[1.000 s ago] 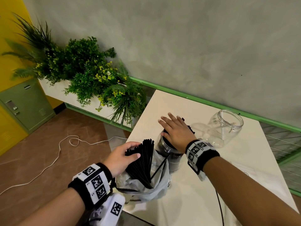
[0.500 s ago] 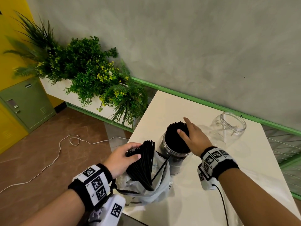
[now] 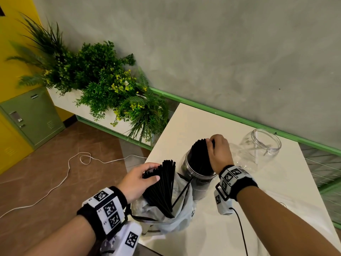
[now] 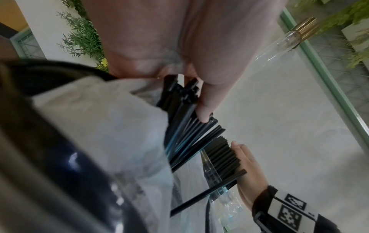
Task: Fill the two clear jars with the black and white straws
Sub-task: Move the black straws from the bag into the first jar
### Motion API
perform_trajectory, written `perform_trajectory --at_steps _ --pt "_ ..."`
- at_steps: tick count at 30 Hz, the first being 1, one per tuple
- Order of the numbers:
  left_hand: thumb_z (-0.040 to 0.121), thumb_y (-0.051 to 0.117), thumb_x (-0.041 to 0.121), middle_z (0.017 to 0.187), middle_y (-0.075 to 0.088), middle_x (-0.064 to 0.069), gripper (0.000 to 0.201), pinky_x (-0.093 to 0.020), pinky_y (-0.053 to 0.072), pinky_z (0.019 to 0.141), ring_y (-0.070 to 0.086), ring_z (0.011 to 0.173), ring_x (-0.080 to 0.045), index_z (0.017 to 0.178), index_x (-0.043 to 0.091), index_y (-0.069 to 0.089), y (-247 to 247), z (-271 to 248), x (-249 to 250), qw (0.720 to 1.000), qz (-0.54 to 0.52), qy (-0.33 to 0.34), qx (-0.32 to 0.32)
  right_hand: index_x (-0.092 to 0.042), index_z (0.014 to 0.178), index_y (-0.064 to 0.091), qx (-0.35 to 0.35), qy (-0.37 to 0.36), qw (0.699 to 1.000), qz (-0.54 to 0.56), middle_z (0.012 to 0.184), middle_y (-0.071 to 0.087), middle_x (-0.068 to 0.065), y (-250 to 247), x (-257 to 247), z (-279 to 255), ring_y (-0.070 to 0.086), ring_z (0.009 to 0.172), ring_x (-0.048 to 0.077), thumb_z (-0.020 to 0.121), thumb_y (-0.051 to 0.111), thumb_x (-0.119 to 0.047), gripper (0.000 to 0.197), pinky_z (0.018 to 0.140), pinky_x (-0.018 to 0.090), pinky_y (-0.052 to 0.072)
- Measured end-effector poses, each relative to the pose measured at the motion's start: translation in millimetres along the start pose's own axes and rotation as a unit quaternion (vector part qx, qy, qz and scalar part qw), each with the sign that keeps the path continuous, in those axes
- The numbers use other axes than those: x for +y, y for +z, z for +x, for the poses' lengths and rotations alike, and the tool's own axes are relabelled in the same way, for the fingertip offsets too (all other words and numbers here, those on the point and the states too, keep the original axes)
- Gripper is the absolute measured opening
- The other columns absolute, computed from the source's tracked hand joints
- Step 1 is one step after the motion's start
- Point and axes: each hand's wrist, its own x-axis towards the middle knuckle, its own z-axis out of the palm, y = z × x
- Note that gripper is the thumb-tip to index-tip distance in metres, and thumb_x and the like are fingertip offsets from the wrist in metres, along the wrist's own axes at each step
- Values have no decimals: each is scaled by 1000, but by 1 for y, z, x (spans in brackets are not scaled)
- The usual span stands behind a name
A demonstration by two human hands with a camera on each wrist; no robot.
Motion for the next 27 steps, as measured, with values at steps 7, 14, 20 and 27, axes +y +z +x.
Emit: perform_trajectory --at_steps 7,14,20,27 --pt "88 62 7 108 66 6 27 -6 46 74 62 96 -1 108 25 63 -3 1 -1 1000 6 -4 6 -3 103 67 34 39 999 11 105 53 15 3 10 2 47 103 34 98 45 -10 24 88 22 28" --pt "88 63 8 110 67 6 28 -13 46 83 62 101 -5 109 26 63 -5 3 -4 1000 12 -6 4 -19 135 52 0 5 996 90 136 48 -3 -26 21 -20 38 129 16 94 24 -59 64 106 25 24" --pt "87 62 3 105 66 12 31 -5 44 76 60 84 14 100 32 62 -3 3 -3 1000 12 5 9 -29 152 7 -118 -147 980 -69 160 9 -3 -35 45 -51 11 146 15 86 31 -75 84 116 36 13" --pt "87 62 4 104 67 8 28 -6 45 74 62 93 -3 104 26 63 -2 1 -1 1000 11 2 9 -33 151 6 -144 -243 914 -291 160 5 -3 -17 6 -8 0 147 26 78 23 -86 92 117 53 6"
